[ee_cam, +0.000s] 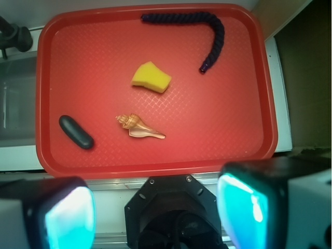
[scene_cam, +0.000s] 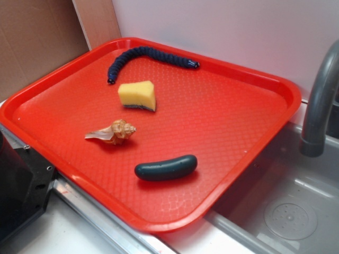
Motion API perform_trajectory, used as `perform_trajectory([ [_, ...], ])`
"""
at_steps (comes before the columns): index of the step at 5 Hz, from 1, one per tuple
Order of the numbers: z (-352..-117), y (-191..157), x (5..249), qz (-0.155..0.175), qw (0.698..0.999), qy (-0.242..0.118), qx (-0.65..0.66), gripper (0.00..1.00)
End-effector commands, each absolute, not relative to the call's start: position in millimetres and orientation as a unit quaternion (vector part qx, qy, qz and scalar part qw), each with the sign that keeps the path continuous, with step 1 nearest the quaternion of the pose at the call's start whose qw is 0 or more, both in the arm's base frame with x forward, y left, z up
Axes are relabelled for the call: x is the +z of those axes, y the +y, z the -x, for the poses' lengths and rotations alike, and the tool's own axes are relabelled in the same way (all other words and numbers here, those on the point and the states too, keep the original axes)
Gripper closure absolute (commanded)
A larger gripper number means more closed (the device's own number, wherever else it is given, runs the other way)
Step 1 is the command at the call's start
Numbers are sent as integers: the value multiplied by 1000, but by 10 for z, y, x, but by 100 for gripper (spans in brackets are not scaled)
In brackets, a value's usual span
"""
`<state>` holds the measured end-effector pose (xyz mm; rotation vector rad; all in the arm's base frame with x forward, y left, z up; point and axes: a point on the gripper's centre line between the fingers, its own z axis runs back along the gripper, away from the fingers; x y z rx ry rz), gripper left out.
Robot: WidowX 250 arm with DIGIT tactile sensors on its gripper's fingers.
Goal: Grab the plastic pickle.
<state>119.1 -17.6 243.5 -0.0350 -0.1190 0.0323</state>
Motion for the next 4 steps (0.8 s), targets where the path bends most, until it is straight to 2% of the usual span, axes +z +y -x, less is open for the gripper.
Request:
perform_trajectory([
  [1,-1191,-176,2435,17,998,-59,16,0],
  [2,-1253,-676,1935,45,991,-65,-108,0],
  [3,-1182,-1144,1457,13,971,-59,-233,0],
  [4,-1116,-1509,1125,30,939,-52,-338,0],
])
